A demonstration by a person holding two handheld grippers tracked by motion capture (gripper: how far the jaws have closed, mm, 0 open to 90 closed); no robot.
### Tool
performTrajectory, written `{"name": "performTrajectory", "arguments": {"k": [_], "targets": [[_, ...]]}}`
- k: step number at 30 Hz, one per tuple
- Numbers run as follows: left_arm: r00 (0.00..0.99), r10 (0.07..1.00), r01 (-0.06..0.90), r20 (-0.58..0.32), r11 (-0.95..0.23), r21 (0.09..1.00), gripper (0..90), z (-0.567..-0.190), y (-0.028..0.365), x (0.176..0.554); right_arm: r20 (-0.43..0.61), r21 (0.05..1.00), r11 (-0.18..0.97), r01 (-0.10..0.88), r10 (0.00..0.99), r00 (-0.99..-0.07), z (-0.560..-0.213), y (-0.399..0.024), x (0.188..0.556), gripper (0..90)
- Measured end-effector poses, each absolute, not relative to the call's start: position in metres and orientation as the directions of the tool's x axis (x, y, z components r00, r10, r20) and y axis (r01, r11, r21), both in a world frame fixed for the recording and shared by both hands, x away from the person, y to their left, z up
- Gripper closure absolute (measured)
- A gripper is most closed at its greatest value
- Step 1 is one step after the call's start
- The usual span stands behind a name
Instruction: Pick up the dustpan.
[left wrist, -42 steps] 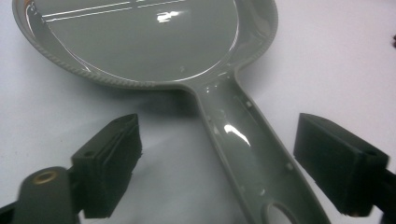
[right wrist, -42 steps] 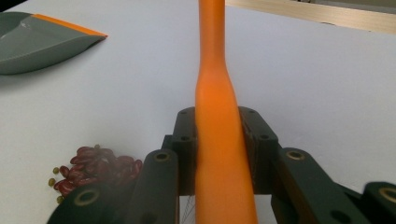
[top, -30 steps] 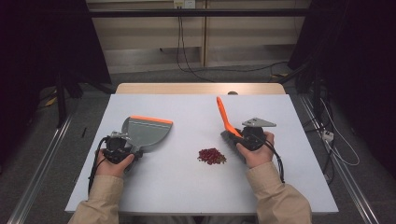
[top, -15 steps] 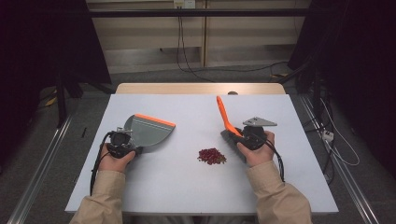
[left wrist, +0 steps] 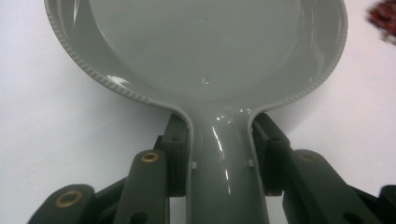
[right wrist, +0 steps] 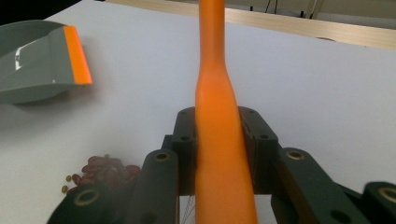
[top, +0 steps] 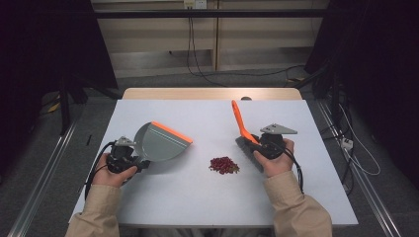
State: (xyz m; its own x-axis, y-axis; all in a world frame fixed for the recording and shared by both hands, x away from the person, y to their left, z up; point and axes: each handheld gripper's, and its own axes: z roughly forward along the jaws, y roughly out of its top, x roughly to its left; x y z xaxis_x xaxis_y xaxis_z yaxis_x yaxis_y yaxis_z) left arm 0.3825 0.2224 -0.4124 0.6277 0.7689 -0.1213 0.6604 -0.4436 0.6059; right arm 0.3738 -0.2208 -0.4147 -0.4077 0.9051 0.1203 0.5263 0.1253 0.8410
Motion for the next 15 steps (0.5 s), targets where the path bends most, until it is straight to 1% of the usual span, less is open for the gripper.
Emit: {"name": "performTrajectory", "arguments": {"k": [6,15], "targets": [[0.695,0.702,0.631,-0.156,-0.492,0.599,63.5,-0.414,0.217,0.375,0.113,0.835,0.133,0.535,0.908,-0.403,-0.416,-0.223,0.375,70.7],[0.791,0.591,0.556,-0.16,-0.583,0.593,63.5,-0.413,0.203,0.359,0.103,0.828,0.145,0.542,0.911,-0.4,-0.417,-0.224,0.376,70.7]]}}
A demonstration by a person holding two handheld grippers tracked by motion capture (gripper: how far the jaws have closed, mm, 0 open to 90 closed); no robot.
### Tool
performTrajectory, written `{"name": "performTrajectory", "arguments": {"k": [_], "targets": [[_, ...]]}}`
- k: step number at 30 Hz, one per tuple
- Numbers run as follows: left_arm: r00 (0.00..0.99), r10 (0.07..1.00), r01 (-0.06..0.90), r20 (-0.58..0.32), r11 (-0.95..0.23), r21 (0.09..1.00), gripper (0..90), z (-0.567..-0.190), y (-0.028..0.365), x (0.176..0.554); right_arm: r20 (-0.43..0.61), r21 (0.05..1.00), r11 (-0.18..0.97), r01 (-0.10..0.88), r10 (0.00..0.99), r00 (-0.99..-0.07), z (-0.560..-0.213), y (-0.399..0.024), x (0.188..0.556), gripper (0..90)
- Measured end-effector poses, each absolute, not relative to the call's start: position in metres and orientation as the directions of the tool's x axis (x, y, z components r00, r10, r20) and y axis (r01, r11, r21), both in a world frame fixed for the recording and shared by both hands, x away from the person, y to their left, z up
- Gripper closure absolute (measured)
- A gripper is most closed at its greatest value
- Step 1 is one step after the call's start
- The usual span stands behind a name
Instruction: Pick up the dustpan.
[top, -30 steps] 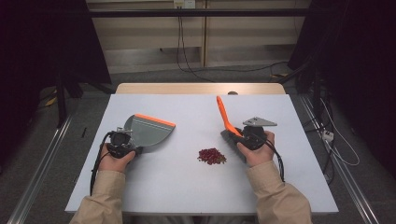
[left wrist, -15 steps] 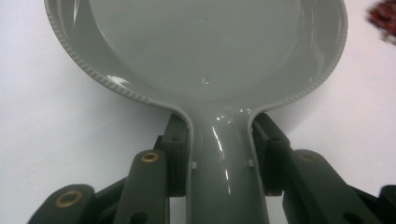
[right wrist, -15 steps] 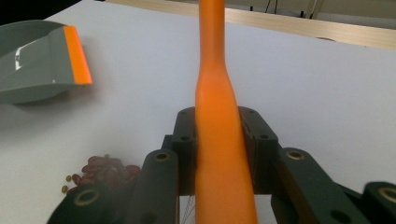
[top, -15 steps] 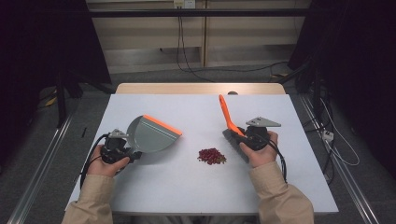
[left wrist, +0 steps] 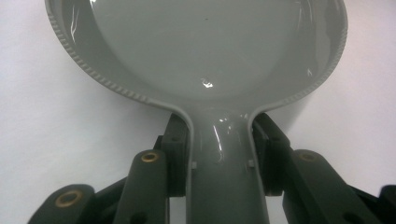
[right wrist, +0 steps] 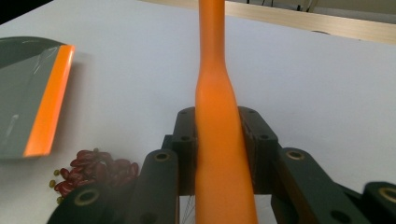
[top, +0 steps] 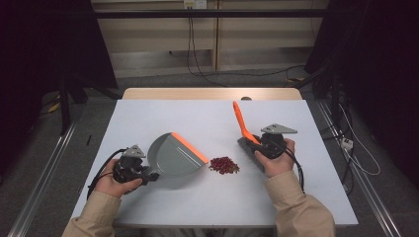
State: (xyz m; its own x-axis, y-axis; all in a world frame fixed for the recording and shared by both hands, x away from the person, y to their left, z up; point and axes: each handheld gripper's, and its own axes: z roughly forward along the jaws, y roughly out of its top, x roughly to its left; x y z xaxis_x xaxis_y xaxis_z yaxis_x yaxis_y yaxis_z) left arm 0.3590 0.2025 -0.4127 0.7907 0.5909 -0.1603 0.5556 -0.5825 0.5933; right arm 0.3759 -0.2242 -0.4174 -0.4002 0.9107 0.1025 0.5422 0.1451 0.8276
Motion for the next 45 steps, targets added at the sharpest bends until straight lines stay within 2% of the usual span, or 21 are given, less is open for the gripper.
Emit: {"name": "performTrajectory", "arguments": {"k": [8,14,30,45], "targets": [[0.84,0.511,0.51,-0.181,-0.63,0.586,63.5,-0.415,0.19,0.347,0.088,0.82,0.16,0.55,0.913,-0.398,-0.419,-0.222,0.379,70.7],[0.85,0.492,0.501,-0.189,-0.646,0.576,63.4,-0.421,0.183,0.344,0.083,0.824,0.161,0.542,0.913,-0.398,-0.419,-0.217,0.38,70.6],[0.907,0.392,0.41,-0.154,-0.736,0.538,63.3,-0.425,0.171,0.33,0.018,0.829,0.211,0.518,0.916,-0.401,-0.431,-0.196,0.376,70.7],[0.915,0.367,0.398,-0.169,-0.745,0.536,63.1,-0.43,0.156,0.327,0.001,0.826,0.246,0.508,0.899,-0.438,-0.431,-0.174,0.373,70.6]]}}
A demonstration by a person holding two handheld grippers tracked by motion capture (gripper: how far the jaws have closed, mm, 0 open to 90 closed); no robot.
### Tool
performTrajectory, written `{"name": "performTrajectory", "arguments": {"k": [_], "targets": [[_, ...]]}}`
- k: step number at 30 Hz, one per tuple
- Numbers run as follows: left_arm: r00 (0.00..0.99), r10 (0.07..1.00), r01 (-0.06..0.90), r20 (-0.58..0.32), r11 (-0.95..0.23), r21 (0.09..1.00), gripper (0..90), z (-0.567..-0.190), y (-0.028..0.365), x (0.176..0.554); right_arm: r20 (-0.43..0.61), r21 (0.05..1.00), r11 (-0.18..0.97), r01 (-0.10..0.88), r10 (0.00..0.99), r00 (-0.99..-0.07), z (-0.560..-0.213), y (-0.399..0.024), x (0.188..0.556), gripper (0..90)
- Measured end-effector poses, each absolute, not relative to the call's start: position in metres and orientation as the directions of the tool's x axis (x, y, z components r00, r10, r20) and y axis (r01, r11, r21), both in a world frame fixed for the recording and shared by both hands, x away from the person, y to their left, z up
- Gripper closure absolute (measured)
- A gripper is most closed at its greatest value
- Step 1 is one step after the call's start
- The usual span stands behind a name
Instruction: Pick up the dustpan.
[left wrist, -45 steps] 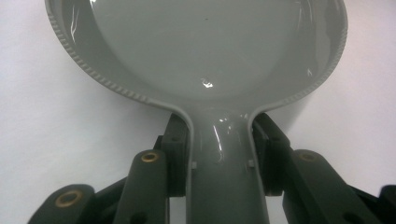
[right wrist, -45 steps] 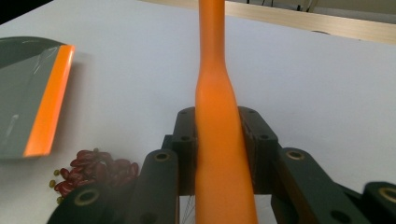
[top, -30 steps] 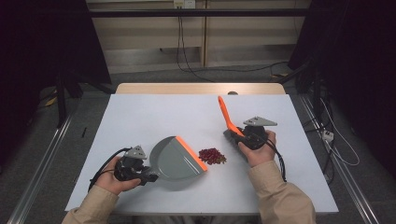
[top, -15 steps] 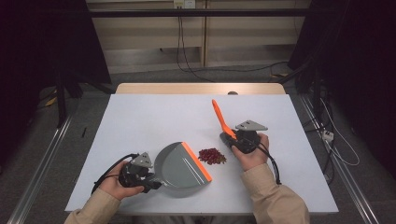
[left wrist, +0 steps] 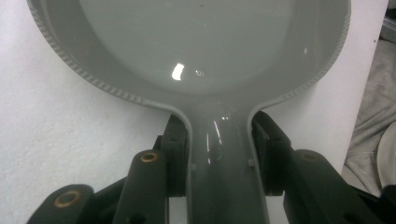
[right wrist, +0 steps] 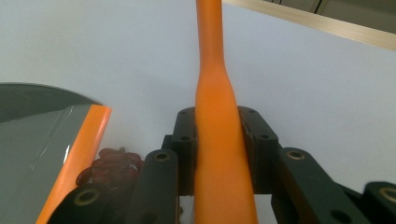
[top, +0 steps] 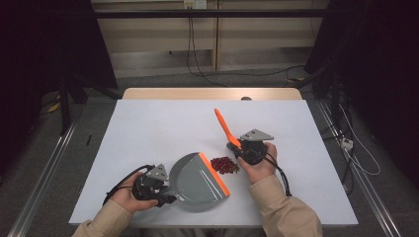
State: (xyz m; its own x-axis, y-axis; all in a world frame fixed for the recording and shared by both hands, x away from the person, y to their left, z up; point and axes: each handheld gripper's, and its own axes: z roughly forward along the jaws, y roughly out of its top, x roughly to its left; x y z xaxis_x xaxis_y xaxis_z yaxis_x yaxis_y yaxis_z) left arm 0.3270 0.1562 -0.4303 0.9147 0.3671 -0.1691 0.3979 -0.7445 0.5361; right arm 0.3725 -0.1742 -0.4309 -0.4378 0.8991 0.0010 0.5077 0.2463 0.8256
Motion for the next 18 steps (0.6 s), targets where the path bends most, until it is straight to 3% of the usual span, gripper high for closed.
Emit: {"name": "performTrajectory", "arguments": {"k": [6,13,18], "targets": [[0.903,0.384,0.422,-0.19,-0.72,0.551,62.9,-0.432,0.158,0.327,-0.018,0.816,0.273,0.509,0.893,-0.451,-0.428,-0.18,0.374,69.3],[0.906,0.377,0.417,-0.191,-0.725,0.549,62.7,-0.431,0.158,0.328,-0.041,0.794,0.313,0.521,0.883,-0.467,-0.422,-0.188,0.371,61.8],[0.901,0.387,0.427,-0.196,-0.712,0.557,62.5,-0.432,0.158,0.327,-0.068,0.764,0.35,0.543,0.88,-0.471,-0.423,-0.193,0.37,70.1]]}}
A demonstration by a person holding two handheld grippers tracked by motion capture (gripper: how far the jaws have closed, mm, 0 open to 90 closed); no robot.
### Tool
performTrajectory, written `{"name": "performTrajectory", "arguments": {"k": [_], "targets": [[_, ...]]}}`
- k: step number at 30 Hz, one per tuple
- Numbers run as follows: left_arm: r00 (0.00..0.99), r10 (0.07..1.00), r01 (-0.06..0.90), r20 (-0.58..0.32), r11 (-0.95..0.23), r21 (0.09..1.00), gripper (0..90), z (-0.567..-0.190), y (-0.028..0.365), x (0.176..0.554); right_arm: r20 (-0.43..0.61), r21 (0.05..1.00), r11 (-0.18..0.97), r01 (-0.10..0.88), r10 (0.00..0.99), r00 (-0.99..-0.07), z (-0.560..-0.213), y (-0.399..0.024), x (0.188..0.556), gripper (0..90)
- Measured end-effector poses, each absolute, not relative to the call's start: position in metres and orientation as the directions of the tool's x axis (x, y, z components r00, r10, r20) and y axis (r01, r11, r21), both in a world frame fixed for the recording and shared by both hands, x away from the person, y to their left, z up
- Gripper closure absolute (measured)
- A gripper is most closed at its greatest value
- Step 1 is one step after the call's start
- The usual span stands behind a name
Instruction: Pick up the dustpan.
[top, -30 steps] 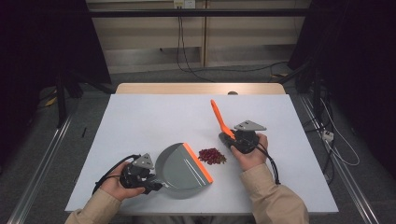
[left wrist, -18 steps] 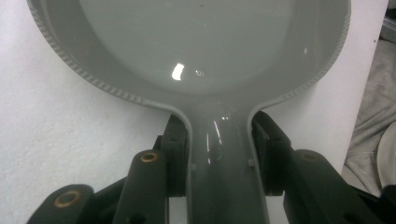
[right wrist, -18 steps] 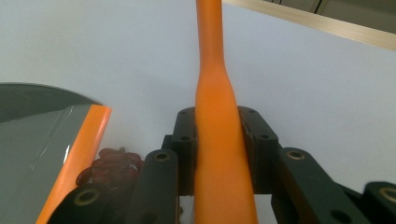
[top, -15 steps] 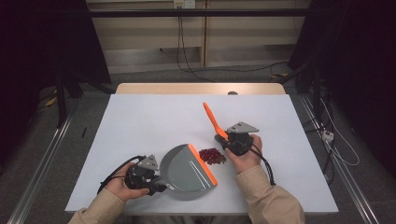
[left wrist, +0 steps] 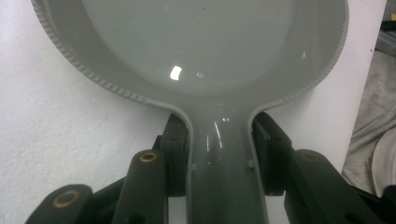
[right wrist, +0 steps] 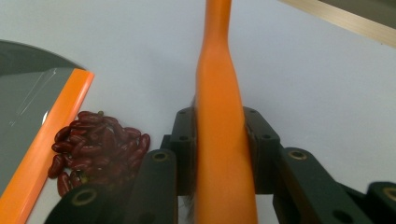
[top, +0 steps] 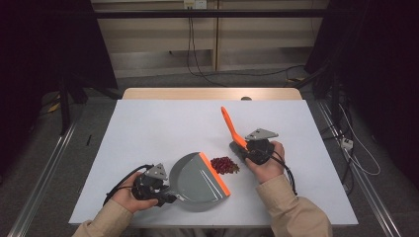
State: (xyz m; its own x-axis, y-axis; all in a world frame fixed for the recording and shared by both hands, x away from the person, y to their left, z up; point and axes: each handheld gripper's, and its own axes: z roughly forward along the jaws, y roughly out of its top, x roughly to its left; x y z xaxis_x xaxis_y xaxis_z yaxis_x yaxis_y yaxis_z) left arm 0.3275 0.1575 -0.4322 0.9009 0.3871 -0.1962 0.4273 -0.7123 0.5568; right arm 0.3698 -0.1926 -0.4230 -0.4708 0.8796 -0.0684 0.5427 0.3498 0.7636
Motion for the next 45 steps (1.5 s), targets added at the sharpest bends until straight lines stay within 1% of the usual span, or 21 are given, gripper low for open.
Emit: {"name": "performTrajectory", "arguments": {"k": [4,6,9,11,12,13,16,18,19,21,27,34,40,41,45], "targets": [[0.899,0.393,0.43,-0.193,-0.709,0.559,61.6,-0.431,0.158,0.327,-0.067,0.77,0.347,0.535,0.878,-0.474,-0.424,-0.191,0.368,70.8],[0.9,0.39,0.427,-0.194,-0.706,0.564,59.4,-0.431,0.158,0.326,-0.057,0.78,0.331,0.531,0.883,-0.467,-0.425,-0.187,0.365,71.1],[0.903,0.39,0.42,-0.18,-0.714,0.561,56.3,-0.428,0.159,0.324,-0.07,0.782,0.337,0.523,0.883,-0.464,-0.425,-0.179,0.361,71.2],[0.903,0.392,0.419,-0.175,-0.715,0.56,55.5,-0.426,0.161,0.323,-0.071,0.788,0.333,0.518,0.885,-0.461,-0.426,-0.176,0.359,71.2],[0.906,0.382,0.415,-0.182,-0.717,0.561,55.5,-0.426,0.162,0.323,-0.072,0.791,0.33,0.515,0.886,-0.457,-0.427,-0.175,0.359,71.3],[0.9,0.392,0.427,-0.19,-0.706,0.565,55.4,-0.426,0.163,0.322,-0.07,0.792,0.327,0.515,0.887,-0.456,-0.427,-0.174,0.358,71.2],[0.898,0.395,0.431,-0.192,-0.709,0.558,55.7,-0.425,0.166,0.321,-0.072,0.794,0.326,0.514,0.889,-0.453,-0.427,-0.172,0.356,71.2],[0.901,0.395,0.427,-0.182,-0.721,0.546,58.6,-0.424,0.168,0.322,-0.076,0.795,0.33,0.51,0.887,-0.456,-0.428,-0.17,0.355,71.2],[0.892,0.41,0.444,-0.192,-0.708,0.55,61.2,-0.425,0.167,0.322,-0.082,0.794,0.333,0.509,0.888,-0.453,-0.428,-0.169,0.355,71.2],[0.888,0.418,0.45,-0.19,-0.713,0.537,62.1,-0.423,0.165,0.322,-0.075,0.795,0.33,0.509,0.886,-0.457,-0.428,-0.166,0.354,71.2],[0.882,0.428,0.462,-0.195,-0.707,0.535,62.6,-0.421,0.161,0.324,-0.073,0.799,0.328,0.504,0.885,-0.46,-0.429,-0.161,0.352,71.2],[0.887,0.414,0.455,-0.205,-0.711,0.536,62.4,-0.417,0.16,0.326,-0.072,0.799,0.329,0.504,0.884,-0.462,-0.429,-0.16,0.353,71.1],[0.883,0.417,0.465,-0.217,-0.712,0.526,62.4,-0.423,0.162,0.326,-0.048,0.808,0.305,0.504,0.887,-0.46,-0.429,-0.165,0.354,71.1],[0.888,0.408,0.456,-0.212,-0.721,0.522,62.4,-0.422,0.163,0.327,-0.045,0.808,0.303,0.505,0.887,-0.46,-0.429,-0.165,0.354,71.1],[0.885,0.411,0.46,-0.217,-0.71,0.533,62.4,-0.421,0.162,0.327,-0.048,0.807,0.305,0.505,0.887,-0.459,-0.429,-0.161,0.352,71.1]]}}
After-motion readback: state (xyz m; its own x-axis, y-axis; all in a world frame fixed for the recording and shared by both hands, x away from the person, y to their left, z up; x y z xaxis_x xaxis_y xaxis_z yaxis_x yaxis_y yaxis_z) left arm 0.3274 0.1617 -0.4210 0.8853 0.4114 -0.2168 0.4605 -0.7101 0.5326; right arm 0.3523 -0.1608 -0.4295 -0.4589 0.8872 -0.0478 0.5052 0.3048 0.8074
